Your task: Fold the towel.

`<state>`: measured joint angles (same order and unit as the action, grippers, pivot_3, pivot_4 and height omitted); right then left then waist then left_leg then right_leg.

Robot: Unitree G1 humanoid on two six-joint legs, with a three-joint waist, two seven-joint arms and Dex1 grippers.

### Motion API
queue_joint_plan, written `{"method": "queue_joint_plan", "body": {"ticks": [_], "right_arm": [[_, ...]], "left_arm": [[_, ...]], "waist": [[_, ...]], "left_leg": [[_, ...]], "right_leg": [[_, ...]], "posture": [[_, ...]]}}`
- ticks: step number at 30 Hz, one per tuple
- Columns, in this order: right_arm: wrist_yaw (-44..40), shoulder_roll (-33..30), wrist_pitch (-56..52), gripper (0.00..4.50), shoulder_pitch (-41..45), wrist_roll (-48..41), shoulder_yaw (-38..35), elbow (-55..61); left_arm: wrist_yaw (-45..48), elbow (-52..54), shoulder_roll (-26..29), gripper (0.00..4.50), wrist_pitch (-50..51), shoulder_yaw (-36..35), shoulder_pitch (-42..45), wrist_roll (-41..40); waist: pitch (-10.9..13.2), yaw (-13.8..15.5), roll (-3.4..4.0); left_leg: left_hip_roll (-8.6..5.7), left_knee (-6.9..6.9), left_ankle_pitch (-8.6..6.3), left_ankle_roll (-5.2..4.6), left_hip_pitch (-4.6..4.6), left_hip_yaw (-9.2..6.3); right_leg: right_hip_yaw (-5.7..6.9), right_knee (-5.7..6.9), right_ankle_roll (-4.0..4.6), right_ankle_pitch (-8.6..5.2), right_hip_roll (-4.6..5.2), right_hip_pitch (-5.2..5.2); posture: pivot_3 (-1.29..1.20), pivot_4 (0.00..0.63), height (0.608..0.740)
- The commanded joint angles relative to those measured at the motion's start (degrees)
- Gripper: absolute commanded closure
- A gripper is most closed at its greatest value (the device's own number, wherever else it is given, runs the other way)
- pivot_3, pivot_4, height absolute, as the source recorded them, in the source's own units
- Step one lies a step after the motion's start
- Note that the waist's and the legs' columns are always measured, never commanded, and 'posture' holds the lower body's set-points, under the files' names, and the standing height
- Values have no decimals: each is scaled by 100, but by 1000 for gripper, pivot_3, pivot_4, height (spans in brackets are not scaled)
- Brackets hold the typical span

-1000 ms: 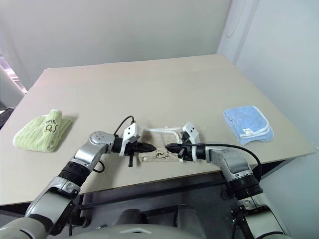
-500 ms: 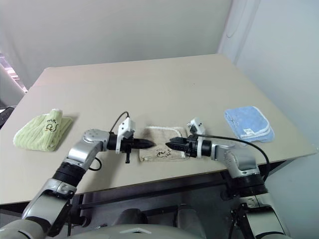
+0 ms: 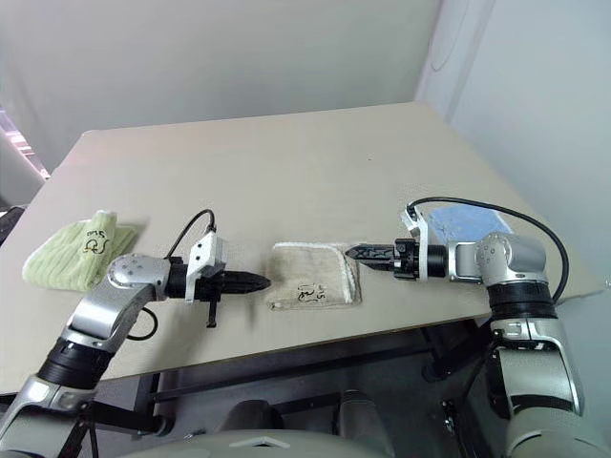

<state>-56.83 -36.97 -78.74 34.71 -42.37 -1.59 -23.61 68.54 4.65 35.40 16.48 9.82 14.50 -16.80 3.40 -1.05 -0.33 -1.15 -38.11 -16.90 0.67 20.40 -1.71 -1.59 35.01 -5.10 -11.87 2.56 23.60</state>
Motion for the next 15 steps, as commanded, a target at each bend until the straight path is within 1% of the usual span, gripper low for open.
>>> {"method": "queue_joint_plan", "body": {"ticks": [1, 3, 8, 15], "right_arm": [[-183, -49, -22, 72, 172, 156, 208, -314], [-328, -73, 68, 72, 103, 268, 452, -326], [-546, 137, 93, 72, 59, 428, 905, -390], [-600, 655, 66, 72, 354, 436, 794, -687]], "left_arm": [[-136, 204, 47, 4500, -144, -78, -36, 37], [-168, 230, 97, 4500, -263, -23, -104, 146], [-305, 351, 53, 4500, -230, -1, -231, 119], [-406, 403, -5, 4500, -138, 22, -220, 51]], "waist": [[0, 1, 0], [0, 3, 0], [0, -13, 0], [-1, -88, -1]], "left_leg": [[0, 0, 0, 0, 0, 1], [-1, -2, 0, 0, 0, 1], [0, 0, -1, 0, 0, 1], [6, 0, 0, -1, -7, -2]], "right_leg": [[0, 0, 0, 0, 0, -1], [0, 0, -1, 0, 2, -1], [0, 0, -2, 0, 0, 0], [0, 9, -1, 0, -15, -1]], "posture": [[0, 0, 740], [0, 0, 740], [0, 0, 740], [0, 0, 740]]}}
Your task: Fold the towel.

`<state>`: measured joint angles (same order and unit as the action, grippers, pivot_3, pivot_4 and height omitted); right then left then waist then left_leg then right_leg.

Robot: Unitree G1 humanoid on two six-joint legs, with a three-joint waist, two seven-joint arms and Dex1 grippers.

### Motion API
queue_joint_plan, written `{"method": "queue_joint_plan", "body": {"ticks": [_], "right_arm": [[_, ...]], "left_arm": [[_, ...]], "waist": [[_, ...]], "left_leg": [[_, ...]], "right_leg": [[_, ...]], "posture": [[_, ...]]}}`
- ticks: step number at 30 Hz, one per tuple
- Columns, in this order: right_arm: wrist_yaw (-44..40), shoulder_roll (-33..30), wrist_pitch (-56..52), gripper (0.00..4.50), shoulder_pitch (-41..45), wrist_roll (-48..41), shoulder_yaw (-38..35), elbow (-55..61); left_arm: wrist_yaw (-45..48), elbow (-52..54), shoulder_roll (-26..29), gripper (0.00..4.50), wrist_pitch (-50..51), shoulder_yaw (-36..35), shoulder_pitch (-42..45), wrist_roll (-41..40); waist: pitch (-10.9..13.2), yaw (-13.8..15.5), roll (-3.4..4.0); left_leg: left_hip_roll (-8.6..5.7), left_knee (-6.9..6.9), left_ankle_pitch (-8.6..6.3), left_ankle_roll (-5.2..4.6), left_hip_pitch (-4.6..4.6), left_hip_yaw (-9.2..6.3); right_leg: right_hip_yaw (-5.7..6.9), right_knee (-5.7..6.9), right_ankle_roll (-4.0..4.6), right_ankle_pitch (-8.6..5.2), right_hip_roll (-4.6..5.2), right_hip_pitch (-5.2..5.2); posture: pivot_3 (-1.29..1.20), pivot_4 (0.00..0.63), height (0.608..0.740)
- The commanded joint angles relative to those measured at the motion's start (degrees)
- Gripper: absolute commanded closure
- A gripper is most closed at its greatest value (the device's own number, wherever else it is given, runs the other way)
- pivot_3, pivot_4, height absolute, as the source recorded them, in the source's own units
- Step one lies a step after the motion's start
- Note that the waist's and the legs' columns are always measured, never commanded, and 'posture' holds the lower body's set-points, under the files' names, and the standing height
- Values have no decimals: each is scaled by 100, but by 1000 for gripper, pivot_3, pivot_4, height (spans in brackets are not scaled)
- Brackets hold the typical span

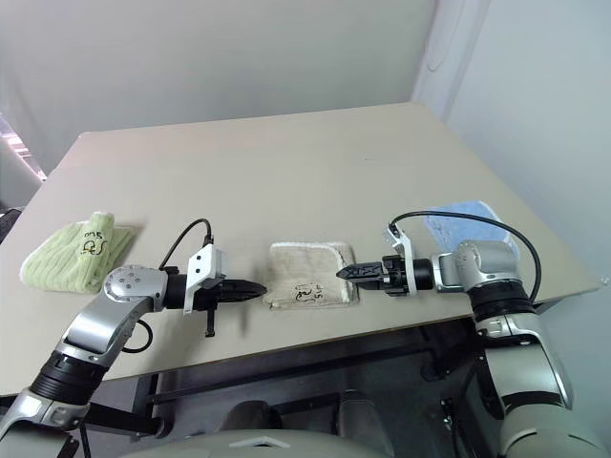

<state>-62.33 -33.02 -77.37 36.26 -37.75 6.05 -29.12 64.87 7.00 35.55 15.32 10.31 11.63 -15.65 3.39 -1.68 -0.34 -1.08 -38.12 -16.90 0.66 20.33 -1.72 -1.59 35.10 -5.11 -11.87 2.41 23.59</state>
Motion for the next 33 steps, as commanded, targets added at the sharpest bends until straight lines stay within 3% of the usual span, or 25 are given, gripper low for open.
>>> {"method": "queue_joint_plan", "body": {"ticks": [1, 13, 16, 23, 26, 29, 33], "right_arm": [[-33, 335, -45, 72, 237, -1, 17, -200], [484, 1196, 390, 72, 427, 399, -396, -1080], [489, 1200, 386, 1007, 356, 461, -418, -1047], [557, 1156, 130, 3645, 354, 428, -564, -931], [541, 1158, -49, 4478, 344, 277, -744, -768], [525, 1135, -307, 4493, 257, 33, -965, -382], [962, 1211, -658, 4493, 239, -456, -1994, 256]], "left_arm": [[-44, 157, -38, 4500, -56, 9, 80, -31], [-71, 203, -147, 4500, -39, 210, 201, 12], [-84, 205, -143, 4500, -23, 210, 221, 10], [-130, 155, -143, 4500, -22, 197, 257, 26], [-149, 156, -163, 4500, 2, 204, 271, -1], [-162, 139, -177, 4500, 11, 200, 277, -8], [-232, 57, -214, 4500, 65, 75, 349, -69]], "waist": [[0, -47, 1], [-4, -249, -5], [-4, -260, -4], [-10, -242, -13], [-12, -240, -15], [-7, -230, -9], [4, -213, 10]], "left_leg": [[0, 0, 0, 0, 0, -1], [8, 0, 0, 0, -25, -2], [25, 0, 0, 1, -44, -1], [28, 5, -1, 0, -23, -2], [36, 2, -1, 0, -39, -1], [39, -2, -1, 1, -40, -1], [38, 1, -1, 0, 7, -2]], "right_leg": [[0, 2, 0, 0, 0, 0], [-1, 9, 3, 4, -6, -16], [-1, 10, 7, 6, -8, -23], [0, 8, 7, 7, -13, -6], [-1, 5, 8, 7, -6, -22], [0, 5, 8, 7, -6, -25], [3, 8, 8, 8, -8, 18]], "posture": [[0, 0, 740], [0, 0, 740], [0, 0, 740], [0, 0, 740], [0, 0, 740], [0, 0, 740], [0, 0, 740]]}}
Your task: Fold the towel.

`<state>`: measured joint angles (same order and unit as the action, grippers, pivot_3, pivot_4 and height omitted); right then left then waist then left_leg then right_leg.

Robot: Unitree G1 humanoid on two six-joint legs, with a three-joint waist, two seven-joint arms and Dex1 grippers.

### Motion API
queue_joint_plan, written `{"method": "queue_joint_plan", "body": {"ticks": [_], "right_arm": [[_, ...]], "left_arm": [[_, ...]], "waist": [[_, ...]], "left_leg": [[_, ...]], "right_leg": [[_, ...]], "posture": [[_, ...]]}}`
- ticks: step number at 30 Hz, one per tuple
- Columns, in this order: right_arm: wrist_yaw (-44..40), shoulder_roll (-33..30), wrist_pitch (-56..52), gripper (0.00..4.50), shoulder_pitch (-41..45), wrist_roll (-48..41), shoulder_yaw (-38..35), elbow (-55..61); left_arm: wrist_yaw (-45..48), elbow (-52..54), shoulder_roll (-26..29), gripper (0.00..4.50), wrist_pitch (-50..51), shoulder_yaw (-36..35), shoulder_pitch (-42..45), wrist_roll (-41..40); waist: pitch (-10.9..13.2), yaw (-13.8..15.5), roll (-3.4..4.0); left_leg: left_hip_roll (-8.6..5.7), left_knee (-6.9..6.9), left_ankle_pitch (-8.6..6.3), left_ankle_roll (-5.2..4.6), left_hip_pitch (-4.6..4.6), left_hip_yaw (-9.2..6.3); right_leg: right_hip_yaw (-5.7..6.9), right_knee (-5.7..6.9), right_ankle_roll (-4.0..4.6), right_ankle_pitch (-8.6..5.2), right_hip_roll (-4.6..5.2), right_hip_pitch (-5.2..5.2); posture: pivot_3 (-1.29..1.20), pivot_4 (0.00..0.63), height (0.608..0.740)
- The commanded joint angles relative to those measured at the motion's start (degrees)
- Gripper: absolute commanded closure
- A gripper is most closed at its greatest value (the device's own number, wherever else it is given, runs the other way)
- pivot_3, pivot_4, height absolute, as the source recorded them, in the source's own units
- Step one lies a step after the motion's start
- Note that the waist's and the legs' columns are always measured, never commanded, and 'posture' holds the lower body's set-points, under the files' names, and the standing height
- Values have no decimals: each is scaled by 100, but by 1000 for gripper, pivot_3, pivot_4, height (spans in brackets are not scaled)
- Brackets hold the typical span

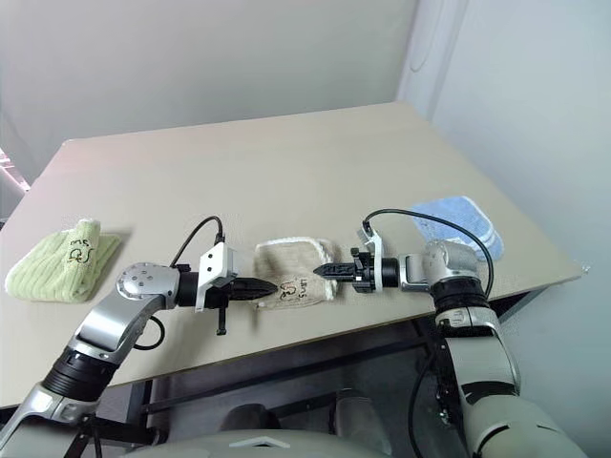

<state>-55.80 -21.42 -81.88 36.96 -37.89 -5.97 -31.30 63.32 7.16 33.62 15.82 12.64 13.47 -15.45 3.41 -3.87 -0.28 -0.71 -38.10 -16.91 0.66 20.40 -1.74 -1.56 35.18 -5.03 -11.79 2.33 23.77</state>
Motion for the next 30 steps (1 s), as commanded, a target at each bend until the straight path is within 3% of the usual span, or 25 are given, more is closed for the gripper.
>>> {"method": "queue_joint_plan", "body": {"ticks": [1, 4, 11, 18, 25, 30], "right_arm": [[512, 89, -287, 4493, 212, -549, -1123, 608], [971, 216, -521, 4493, 240, -848, -1811, 1060], [3166, 635, -160, 4493, 659, -1344, -4295, 1944], [4845, 627, 622, 4493, 473, -1861, -5684, 2434], [6133, 854, 1452, 4493, -210, -2749, -6302, 3207], [6273, 1078, 1946, 4493, -1107, -2848, -5827, 3264]], "left_arm": [[-97, 5, -35, 4500, 52, -217, 205, -138], [-103, -81, -33, 4500, 62, -277, 266, -171], [-54, -461, -103, 4500, -151, -195, 435, -66], [76, -847, -343, 4500, -367, -34, 652, 17], [246, -1216, -518, 4500, -584, 64, 868, 111], [337, -1426, -639, 4500, -670, 105, 1005, 167]], "waist": [[3, 13, 4], [3, 40, 4], [4, 136, 6], [6, 163, 9], [8, 139, 19], [9, 132, 22]], "left_leg": [[-9, 1, 0, 0, 16, 1], [-30, 12, 0, -1, 24, 1], [-34, 14, -1, -3, 21, 2], [-39, 14, -2, -5, 31, 17], [-37, 17, -4, -10, 25, 18], [-33, 17, -4, -11, 5, 18]], "right_leg": [[-2, 2, -5, 4, 2, 17], [-4, 3, -17, 14, 13, 26], [-4, -1, -4, 2, 16, 26], [-5, -9, -4, 1, 23, 25], [-8, -8, -4, -1, 18, 24], [-10, -14, -1, -4, 17, 1]], "posture": [[0, 0, 740], [0, 0, 740], [0, 0, 740], [0, 0, 740], [0, 0, 740], [0, 0, 740]]}}
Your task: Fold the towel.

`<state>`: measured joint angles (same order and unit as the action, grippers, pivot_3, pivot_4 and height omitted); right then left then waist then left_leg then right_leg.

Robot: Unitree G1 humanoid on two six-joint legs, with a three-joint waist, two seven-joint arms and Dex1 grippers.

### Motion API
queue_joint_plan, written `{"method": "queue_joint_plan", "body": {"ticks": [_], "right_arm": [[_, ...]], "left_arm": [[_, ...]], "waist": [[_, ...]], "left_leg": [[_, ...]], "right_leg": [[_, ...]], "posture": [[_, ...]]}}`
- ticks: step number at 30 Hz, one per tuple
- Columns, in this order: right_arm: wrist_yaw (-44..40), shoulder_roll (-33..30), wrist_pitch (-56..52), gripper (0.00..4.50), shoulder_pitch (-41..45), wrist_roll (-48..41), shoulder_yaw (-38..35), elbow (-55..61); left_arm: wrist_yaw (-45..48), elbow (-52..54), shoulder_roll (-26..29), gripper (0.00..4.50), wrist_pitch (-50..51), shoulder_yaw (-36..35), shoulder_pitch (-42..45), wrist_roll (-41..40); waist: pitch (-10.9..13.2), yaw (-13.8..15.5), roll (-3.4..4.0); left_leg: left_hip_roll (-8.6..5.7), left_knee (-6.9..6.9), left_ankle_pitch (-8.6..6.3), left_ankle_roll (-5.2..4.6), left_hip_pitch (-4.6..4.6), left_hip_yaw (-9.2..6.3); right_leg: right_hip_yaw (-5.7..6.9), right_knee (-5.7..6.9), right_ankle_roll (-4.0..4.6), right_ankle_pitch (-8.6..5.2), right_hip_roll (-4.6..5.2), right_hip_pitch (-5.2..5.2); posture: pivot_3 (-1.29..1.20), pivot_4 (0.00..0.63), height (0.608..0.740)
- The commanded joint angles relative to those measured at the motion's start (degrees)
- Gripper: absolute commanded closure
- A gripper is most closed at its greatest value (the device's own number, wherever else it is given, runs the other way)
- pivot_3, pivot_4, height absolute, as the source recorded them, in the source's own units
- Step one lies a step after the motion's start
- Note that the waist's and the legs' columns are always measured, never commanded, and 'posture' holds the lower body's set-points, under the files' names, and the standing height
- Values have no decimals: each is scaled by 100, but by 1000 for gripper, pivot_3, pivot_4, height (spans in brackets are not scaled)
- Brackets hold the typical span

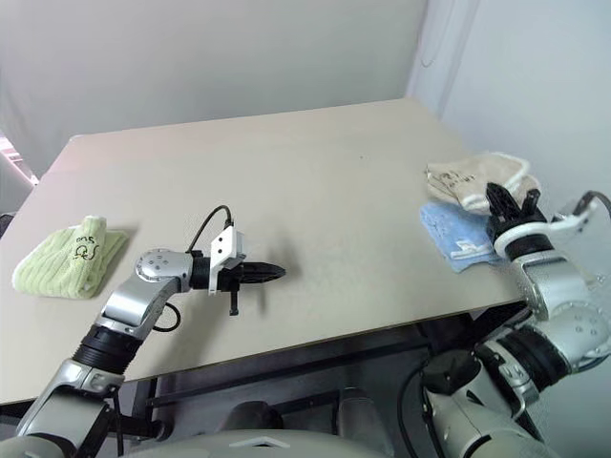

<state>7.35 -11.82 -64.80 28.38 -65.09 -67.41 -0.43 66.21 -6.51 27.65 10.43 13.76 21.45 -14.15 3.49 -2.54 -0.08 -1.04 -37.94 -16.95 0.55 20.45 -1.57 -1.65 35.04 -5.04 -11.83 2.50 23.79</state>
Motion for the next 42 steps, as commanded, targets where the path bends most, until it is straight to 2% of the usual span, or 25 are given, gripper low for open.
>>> {"method": "queue_joint_plan", "body": {"ticks": [1, 8, 21, 29, 34, 37, 42], "right_arm": [[-42, 181, 346, 4493, -396, -76, 446, 102], [40, 373, 1345, 4493, -859, 142, 1047, -198], [295, -173, 2161, 4493, -1056, -46, 1224, -725], [226, -305, 2192, 1808, -1084, -96, 1640, -748], [276, -528, 2036, 22, -1205, -462, 1508, -870], [106, -776, 1833, 22, -1436, -771, 1422, -923], [-631, -1327, 809, 22, -2023, -1659, 1693, -445]], "left_arm": [[53, -119, -67, 4500, -148, 5, 244, 48], [82, -329, -185, 4500, -217, 60, 331, 112], [37, -265, -176, 4500, -185, 45, 251, 129], [1, -369, -216, 4500, -222, 34, 308, 124], [-60, -367, -189, 4500, -225, -61, 303, 95], [-95, -382, -137, 4500, -232, -128, 303, 92], [-131, -393, -54, 4500, -237, -218, 292, 96]], "waist": [[1, -6, 3], [4, -12, 26], [4, 0, 26], [4, -1, 26], [5, 3, 25], [5, 30, 24], [6, 30, 25]], "left_leg": [[0, 0, 0, 0, 0, 0], [1, -1, 0, 0, -7, -3], [0, 0, -3, -5, -3, -7], [0, 0, -3, -5, -4, -6], [1, 0, -3, -5, -3, -7], [2, 0, -4, -6, -1, -9], [1, 0, -14, -23, 3, -8]], "right_leg": [[0, 0, 0, 0, 0, 0], [-14, 0, -2, 0, 0, -1], [-14, -6, -6, -4, 5, -2], [-15, -6, -6, -4, 6, -2], [-15, -7, -6, -4, 6, -3], [-14, -12, -7, -5, 7, -6], [-16, -23, -12, -8, 8, -7]], "posture": [[0, 0, 740], [0, 0, 740], [0, 0, 740], [0, 0, 740], [0, 0, 740], [0, 0, 740], [0, 0, 740]]}}
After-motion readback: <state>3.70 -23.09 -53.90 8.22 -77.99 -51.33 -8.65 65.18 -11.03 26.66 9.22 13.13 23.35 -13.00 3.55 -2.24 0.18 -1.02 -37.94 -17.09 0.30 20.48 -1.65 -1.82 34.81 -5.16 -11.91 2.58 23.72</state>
